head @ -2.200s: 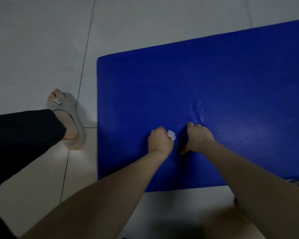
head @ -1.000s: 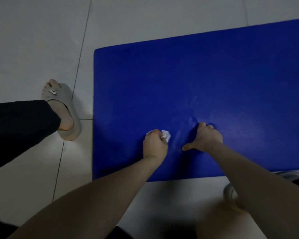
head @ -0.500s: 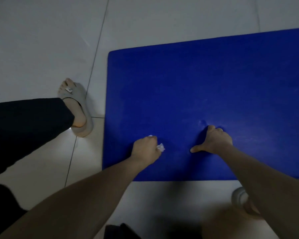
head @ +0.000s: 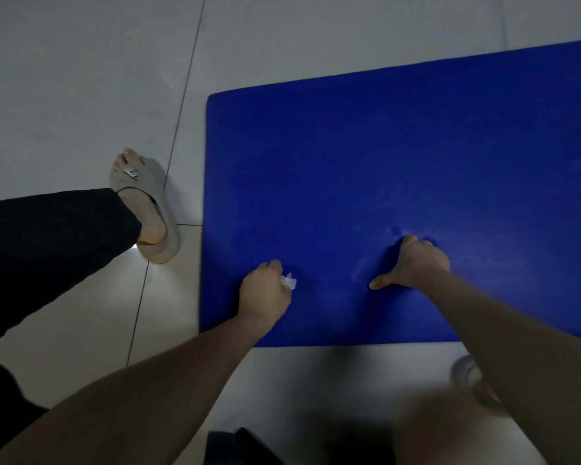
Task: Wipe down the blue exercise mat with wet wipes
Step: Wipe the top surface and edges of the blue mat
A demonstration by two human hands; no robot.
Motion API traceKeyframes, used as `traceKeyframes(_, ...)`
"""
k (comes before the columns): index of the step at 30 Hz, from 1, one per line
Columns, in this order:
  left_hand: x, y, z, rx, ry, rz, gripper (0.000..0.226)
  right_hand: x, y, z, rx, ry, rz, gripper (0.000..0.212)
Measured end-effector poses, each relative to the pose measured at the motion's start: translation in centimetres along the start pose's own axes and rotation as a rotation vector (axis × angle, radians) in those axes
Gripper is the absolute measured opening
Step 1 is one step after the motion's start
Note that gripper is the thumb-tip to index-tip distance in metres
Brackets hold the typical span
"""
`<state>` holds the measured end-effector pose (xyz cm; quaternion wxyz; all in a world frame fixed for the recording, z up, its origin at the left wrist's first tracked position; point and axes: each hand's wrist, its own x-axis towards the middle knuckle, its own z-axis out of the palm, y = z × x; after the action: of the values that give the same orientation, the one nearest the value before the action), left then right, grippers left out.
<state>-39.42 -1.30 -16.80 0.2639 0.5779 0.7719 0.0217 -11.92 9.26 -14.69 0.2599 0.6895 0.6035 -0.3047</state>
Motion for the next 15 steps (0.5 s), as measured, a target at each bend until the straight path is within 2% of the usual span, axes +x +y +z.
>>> traceKeyframes(3,-0.1,3.8,1.5,-0.045,-0.039,0.11,0.03,0.3,0.0,0.0,0.004,-0.028,0.003,0.123)
traceKeyframes(8,-0.8,9.2,4.3,-0.129,-0.079,0.313,0.023,1.1,0.2,-2.0,0.014,-0.185,-0.055,0.096)
traceKeyframes(11,-0.9,11.5,5.0,-0.158,-0.122,0.429,0.027,1.3,0.1,-2.0,-0.003,-0.168,-0.079,0.096)
traceKeyframes(15,-1.1,11.8,4.7,0.025,-0.095,0.519,0.02,1.4,-0.1,-1.6,-0.018,-0.162,-0.084,0.09)
